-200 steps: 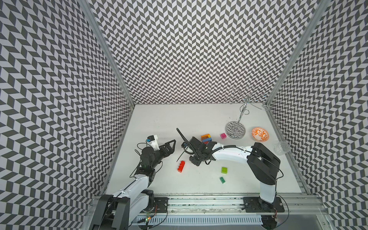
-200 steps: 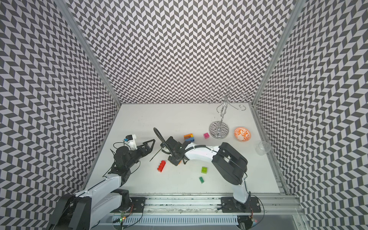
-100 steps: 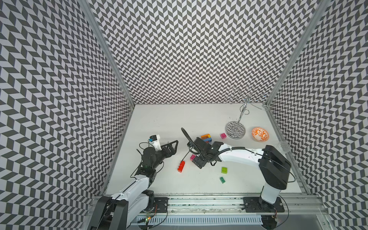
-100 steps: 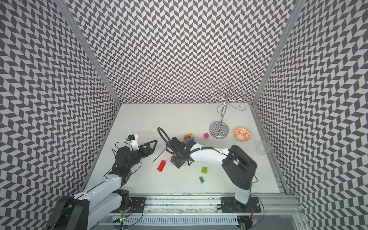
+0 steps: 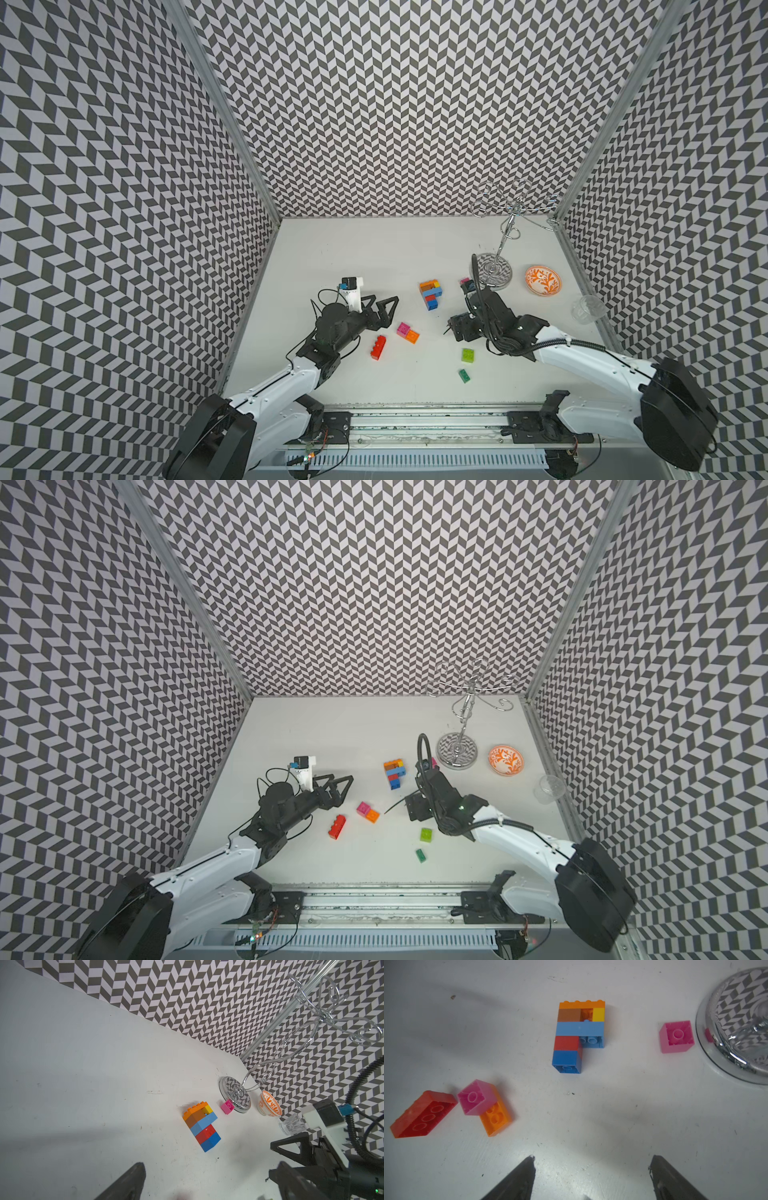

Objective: Assemble the letter p with lego
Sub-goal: Pick up the lego brick from the center of the board.

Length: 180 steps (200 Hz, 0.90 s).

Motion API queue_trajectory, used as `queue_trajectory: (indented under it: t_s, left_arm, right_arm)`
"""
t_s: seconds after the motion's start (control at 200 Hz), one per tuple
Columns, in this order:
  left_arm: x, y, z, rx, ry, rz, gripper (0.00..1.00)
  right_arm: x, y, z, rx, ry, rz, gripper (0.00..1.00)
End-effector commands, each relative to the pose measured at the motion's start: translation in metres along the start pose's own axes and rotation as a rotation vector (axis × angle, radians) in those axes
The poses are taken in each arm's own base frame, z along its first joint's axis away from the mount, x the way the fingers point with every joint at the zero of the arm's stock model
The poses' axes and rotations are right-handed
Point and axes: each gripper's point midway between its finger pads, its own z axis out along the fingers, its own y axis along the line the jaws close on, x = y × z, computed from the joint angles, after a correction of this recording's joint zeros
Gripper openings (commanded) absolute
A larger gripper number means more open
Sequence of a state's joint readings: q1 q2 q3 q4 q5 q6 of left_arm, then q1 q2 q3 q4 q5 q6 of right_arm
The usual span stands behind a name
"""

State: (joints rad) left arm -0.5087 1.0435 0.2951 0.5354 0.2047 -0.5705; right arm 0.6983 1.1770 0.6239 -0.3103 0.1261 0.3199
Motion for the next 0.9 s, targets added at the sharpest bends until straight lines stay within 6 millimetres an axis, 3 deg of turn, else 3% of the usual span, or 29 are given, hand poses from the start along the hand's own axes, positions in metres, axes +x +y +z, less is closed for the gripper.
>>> queue_trajectory:
  t_s: [0.0,0.125,0.205,0.351,0.466,0.601,0.726,0.896]
  left_arm:
    - [-0.001,-0.006,0.007,-0.004,0.011,0.053,1.0]
    - [0.004,-0.008,0.012,-0.005,0.031,0.066,1.0]
    - [0.005,-0.006,0.013,-0.015,0.036,0.064,1.0]
    - [0.004,-0.004,0.013,-0.031,0.032,0.066,1.0]
    - [0.003,-0.003,0.012,-0.036,0.026,0.059,1.0]
    - [0.001,-0.002,0.01,-0.047,0.017,0.055,1.0]
    - [-0.001,-0.001,0.008,-0.052,0.007,0.052,1.0]
    - [-0.001,-0.002,0.009,-0.049,0.009,0.05,1.0]
  right_arm:
    - [-0.017,-0.006,-0.011,-0.032,-0.107,0.118,0.88]
    - [-0.014,-0.012,-0.022,-0.046,-0.134,0.157,0.84]
    - [-0.008,0.0,-0.025,-0.123,-0.119,0.159,0.8]
    - [0.025,0.018,-0.02,-0.124,0.051,0.152,0.76]
    - [0.053,0.044,-0.019,-0.137,0.13,0.119,0.72]
    - [0.08,0.05,-0.022,-0.107,0.204,0.116,0.6]
    - [0.09,0.06,-0.028,-0.137,0.242,0.116,0.41]
    - [0.106,0.06,-0.027,-0.129,0.303,0.091,0.36]
